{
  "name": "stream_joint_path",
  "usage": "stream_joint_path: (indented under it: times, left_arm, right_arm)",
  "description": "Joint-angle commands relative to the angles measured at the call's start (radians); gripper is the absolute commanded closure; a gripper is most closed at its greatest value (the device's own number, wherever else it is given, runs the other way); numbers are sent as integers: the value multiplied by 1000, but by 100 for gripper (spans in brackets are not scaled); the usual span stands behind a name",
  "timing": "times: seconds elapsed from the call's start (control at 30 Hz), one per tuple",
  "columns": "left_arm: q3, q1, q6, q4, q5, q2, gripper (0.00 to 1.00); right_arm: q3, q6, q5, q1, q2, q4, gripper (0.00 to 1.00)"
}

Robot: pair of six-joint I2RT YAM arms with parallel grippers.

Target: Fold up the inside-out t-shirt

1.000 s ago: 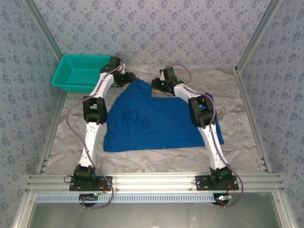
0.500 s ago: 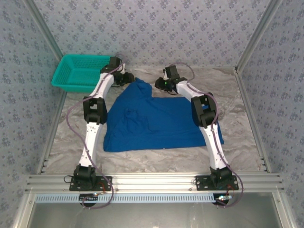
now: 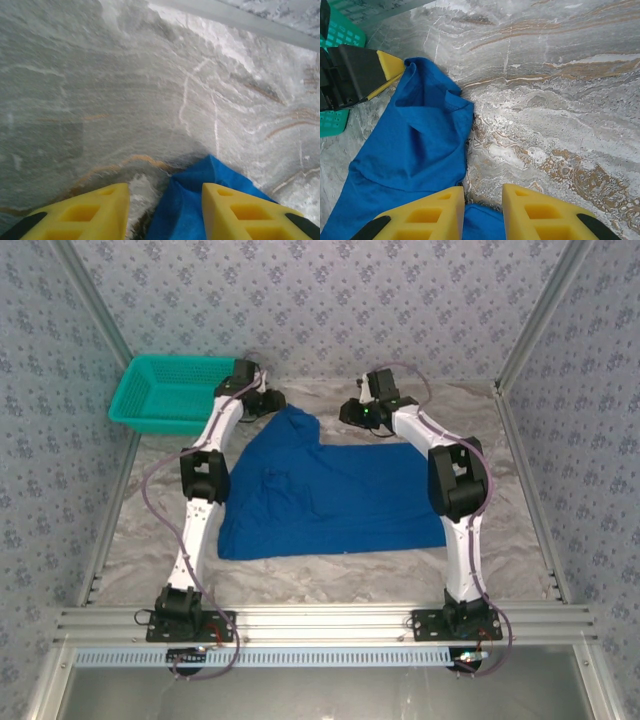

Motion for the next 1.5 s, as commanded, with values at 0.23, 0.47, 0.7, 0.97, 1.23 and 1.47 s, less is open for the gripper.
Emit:
stream_joint_path:
  times: [0.23, 0.47, 0.7, 0.97, 1.23, 1.47]
  left_arm:
    - [-2, -43, 73, -225, -9, 20, 66]
    - [-4, -39, 66, -165, 162, 1, 88]
    - [-10, -30, 84, -125, 140, -81, 100]
    - [-102, -17, 138, -73, 63, -213, 100]
    - [-126, -8, 162, -54, 49, -243, 100]
    - [-123, -8, 163, -50, 48, -244, 100]
  right_arm:
    - [-45, -12, -44, -8, -41, -5, 71]
    - [-76, -14, -45, -20, -53, -5, 72]
    - [-127, -40, -26, -62, -115, -24, 72]
    - [-171, -155, 183, -140, -198, -187, 72]
    - [-152, -221, 409, -315, -156, -375, 59]
    - [-56, -229, 359, -405, -26, -416, 48]
